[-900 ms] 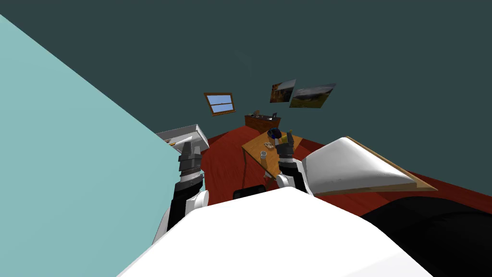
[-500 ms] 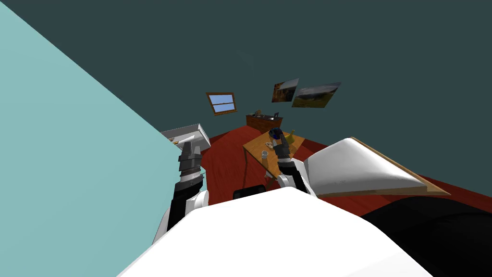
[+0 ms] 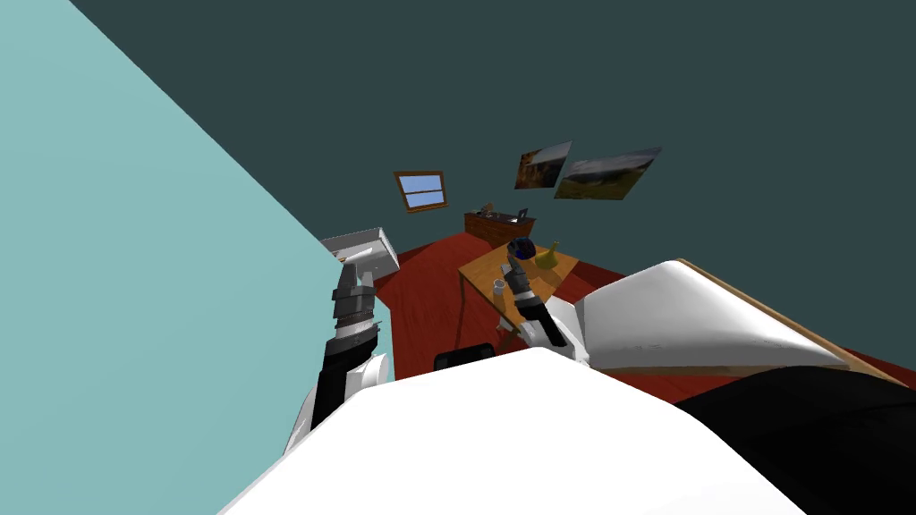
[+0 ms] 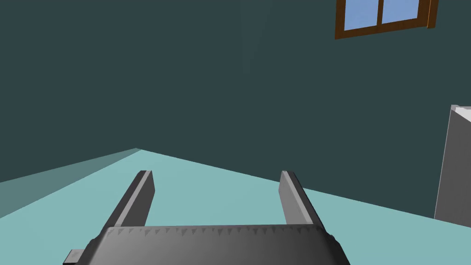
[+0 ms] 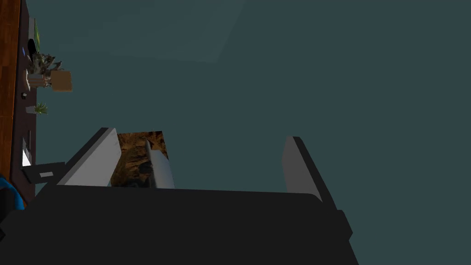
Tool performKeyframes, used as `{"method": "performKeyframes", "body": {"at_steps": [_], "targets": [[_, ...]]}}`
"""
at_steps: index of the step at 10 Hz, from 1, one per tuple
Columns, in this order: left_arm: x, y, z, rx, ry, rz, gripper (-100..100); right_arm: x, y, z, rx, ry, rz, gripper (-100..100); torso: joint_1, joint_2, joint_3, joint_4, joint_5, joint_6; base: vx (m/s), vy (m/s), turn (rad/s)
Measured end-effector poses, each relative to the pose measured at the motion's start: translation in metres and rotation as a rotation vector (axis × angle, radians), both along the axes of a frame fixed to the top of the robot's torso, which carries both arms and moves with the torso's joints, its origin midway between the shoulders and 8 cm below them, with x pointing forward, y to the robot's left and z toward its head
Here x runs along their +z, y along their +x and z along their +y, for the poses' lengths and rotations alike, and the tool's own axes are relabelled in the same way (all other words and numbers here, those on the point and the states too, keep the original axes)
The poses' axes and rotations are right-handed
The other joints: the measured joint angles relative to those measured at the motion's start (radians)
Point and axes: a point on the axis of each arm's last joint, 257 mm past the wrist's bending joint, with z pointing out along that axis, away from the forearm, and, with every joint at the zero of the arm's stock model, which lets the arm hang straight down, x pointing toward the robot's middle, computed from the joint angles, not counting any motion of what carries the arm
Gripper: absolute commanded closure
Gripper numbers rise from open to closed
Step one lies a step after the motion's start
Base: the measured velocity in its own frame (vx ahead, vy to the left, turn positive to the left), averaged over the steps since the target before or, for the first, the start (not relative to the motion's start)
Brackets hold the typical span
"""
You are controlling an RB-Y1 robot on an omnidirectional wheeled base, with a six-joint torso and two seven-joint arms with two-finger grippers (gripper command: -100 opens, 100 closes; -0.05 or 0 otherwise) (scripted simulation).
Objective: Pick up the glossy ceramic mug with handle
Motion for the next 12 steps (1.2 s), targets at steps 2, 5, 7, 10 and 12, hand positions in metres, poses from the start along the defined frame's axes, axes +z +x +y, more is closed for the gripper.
{"method": "performKeyframes", "body": {"at_steps": [2, 5, 7, 10, 12], "targets": [[0.000, 0.000, 0.000, 0.000, 0.000, 0.000, 0, -0.023, 0.014, 0.006, 0.010, -0.081, 0.056, -100, 0.000, 0.001, 0.000, 0.000, 0.000, 0.000, -0.042, 0.046, 0.098], [0.000, 0.000, 0.000, 0.000, 0.000, 0.000, 0, -0.050, 0.030, 0.000, 0.010, -0.170, 0.123, -100, -0.001, -0.001, 0.000, 0.000, 0.000, 0.000, -0.026, 0.038, 0.100], [0.000, 0.000, 0.000, 0.000, 0.000, 0.000, 0, -0.069, 0.038, -0.005, 0.005, -0.223, 0.166, -100, -0.001, -0.001, 0.000, 0.000, 0.000, 0.000, -0.030, 0.045, 0.127], [0.000, 0.000, 0.000, 0.000, 0.000, 0.000, 0, -0.095, 0.055, -0.014, -0.006, -0.325, 0.233, -100, -0.001, -0.001, 0.000, 0.000, 0.000, 0.000, -0.019, 0.033, 0.067], [0.000, 0.000, 0.000, 0.000, 0.000, 0.000, 0, -0.114, 0.065, -0.021, -0.016, -0.383, 0.275, -100, -0.001, -0.002, -0.001, 0.000, 0.000, 0.000, -0.016, 0.045, 0.129]]}}
